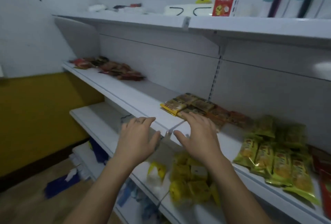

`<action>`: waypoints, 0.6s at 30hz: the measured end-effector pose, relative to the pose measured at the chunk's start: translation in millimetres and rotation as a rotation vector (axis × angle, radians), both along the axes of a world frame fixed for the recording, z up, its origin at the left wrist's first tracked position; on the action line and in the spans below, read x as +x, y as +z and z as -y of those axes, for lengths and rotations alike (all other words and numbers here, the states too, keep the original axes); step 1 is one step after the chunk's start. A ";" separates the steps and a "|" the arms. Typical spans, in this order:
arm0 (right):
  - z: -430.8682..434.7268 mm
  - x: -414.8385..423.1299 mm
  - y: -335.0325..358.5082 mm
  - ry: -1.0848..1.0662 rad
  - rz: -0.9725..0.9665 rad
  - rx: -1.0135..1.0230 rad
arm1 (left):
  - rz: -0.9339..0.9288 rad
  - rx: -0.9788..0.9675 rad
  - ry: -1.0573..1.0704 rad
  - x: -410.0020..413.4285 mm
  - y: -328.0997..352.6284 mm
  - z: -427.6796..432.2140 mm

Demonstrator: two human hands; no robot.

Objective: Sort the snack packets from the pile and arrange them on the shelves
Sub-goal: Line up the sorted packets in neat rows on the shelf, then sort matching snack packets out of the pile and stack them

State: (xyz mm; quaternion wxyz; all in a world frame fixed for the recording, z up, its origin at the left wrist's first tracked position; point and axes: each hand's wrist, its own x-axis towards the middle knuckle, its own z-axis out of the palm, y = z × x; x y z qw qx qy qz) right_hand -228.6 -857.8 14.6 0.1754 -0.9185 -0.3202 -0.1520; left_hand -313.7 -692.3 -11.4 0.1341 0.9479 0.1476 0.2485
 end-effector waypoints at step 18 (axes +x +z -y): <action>-196.3 -21.1 -13.5 0.330 -0.099 0.061 | -0.063 -0.010 0.279 -59.0 -0.1 -149.7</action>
